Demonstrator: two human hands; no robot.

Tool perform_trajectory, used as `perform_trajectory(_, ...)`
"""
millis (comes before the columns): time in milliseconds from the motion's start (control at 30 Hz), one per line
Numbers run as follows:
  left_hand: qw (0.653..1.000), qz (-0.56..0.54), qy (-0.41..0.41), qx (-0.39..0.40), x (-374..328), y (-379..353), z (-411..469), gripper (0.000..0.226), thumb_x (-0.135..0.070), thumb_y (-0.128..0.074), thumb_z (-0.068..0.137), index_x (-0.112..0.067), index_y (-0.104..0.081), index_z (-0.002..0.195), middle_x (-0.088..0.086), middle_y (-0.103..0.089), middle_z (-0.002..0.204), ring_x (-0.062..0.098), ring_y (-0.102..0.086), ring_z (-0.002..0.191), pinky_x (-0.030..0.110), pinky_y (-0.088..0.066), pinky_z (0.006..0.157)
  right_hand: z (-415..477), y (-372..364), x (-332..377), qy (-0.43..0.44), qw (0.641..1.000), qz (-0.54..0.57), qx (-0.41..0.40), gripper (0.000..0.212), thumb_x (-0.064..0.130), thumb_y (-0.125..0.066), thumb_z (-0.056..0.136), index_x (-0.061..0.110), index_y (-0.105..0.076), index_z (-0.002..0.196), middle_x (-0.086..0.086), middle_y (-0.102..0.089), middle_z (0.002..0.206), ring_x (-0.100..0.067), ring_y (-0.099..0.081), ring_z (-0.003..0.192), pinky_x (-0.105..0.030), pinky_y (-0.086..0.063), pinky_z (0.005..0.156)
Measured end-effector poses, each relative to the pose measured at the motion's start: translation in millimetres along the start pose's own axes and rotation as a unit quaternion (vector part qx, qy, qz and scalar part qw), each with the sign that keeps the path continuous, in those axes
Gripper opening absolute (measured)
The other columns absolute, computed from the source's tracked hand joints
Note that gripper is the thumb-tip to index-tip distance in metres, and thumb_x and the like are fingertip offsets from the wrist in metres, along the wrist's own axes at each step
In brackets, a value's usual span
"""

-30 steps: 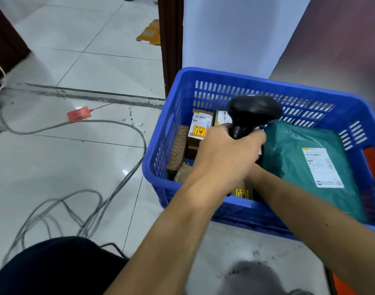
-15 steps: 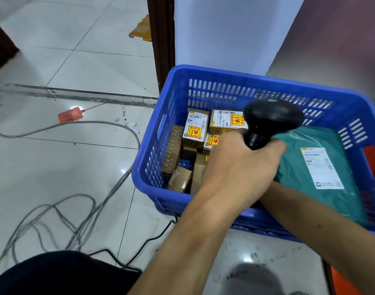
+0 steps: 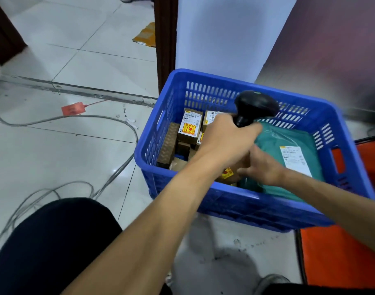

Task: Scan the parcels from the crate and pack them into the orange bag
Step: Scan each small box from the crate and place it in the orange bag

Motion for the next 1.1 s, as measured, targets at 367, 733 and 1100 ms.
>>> perform_trajectory(367,0.997,-0.005,-0.034,-0.063,-25,16,-22,0.015,-0.027,-0.067,0.092,-0.012,-0.068,0.090,0.006,-0.063,0.074,0.011,-0.057,0.050,0.030,-0.048,0.065,-152,93,-35,-0.031,0.826,0.545,-0.142,0.032,0.006,-0.069,0.091,0.008,-0.067,0.123,-0.015,-0.074,0.121,-0.028,-0.071,0.112,-0.040,-0.057,0.090)
perform_trajectory(733,0.991,-0.121,0.036,-0.044,-12,-10,-49,0.036,-0.037,-0.079,0.090,-0.004,-0.073,0.102,0.007,-0.057,0.058,0.018,-0.052,0.048,0.023,-0.044,0.047,-206,110,17,0.185,0.870,-0.002,-0.457,0.075,-0.005,-0.077,0.077,0.032,-0.045,0.134,-0.003,-0.036,0.149,-0.021,-0.061,0.109,-0.036,-0.059,0.059)
perform_trajectory(1100,0.976,-0.192,0.103,0.013,2,-35,-48,0.036,-0.042,-0.084,0.083,-0.014,-0.079,0.103,0.002,-0.073,0.078,0.012,-0.056,0.053,0.028,-0.051,0.056,-207,101,26,0.259,0.844,-0.017,-0.469,0.070,-0.016,-0.066,0.075,0.023,-0.046,0.129,-0.011,-0.029,0.151,-0.031,-0.047,0.124,-0.042,-0.063,0.061)
Point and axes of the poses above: each hand's wrist, its own z-axis towards the middle knuckle, its own y-axis out of the back of the hand, x = y × z, the point moved 7 cm from there along z, towards the middle knuckle
